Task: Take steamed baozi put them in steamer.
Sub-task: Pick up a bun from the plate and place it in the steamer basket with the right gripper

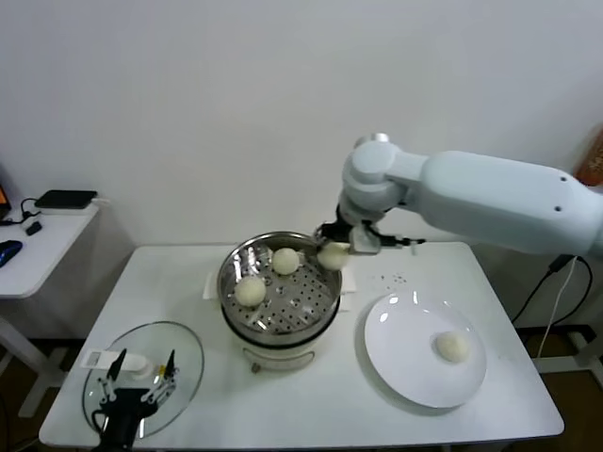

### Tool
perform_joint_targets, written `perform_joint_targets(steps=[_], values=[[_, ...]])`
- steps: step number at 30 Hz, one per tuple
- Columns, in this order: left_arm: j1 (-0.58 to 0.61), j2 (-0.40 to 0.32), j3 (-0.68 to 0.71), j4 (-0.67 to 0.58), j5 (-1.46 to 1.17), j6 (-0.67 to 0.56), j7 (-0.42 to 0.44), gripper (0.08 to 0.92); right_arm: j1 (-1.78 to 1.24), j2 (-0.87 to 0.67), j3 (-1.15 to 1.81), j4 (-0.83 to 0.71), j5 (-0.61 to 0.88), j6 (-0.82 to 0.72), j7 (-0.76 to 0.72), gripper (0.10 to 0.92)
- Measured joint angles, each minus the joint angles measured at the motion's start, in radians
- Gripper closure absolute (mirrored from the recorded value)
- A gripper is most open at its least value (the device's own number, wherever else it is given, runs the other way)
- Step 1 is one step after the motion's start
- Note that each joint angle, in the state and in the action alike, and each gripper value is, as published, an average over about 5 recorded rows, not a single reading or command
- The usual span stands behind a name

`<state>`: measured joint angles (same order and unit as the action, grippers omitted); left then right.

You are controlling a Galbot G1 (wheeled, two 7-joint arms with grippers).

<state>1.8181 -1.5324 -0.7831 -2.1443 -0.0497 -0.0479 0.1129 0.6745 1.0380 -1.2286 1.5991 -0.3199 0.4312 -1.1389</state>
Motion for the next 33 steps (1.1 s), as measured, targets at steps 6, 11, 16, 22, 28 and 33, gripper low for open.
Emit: perform_joint_targets(steps=[6,11,16,22,28,33], values=[[0.001,0.000,0.003,-0.002,0.005,0.003,0.002,0.177,-0.049,0.100,0.007,-0.040,-0.009,-0.010,-0.005,0.338],[0.000,-0.002,0.001,0.005,0.005,0.003,0.002,0.177,-0.092,0.165,0.011,-0.076,-0.019,-0.010,-0.006,0.338],[0.002,-0.002,-0.001,0.010,0.004,0.002,0.002,0.177,-0.131,0.210,0.010,-0.101,-0.025,-0.014,-0.009,0.336],[-0.001,-0.002,-0.001,0.018,0.004,0.002,0.002,0.177,-0.170,0.247,0.008,-0.120,-0.028,-0.019,-0.012,0.330],[-0.002,-0.003,-0.001,0.025,0.004,0.002,0.001,0.177,-0.193,0.263,-0.001,-0.127,-0.031,-0.018,-0.014,0.330],[-0.002,-0.003,-0.001,0.030,0.003,-0.001,0.001,0.177,-0.209,0.269,-0.006,-0.130,-0.032,-0.017,-0.014,0.330]])
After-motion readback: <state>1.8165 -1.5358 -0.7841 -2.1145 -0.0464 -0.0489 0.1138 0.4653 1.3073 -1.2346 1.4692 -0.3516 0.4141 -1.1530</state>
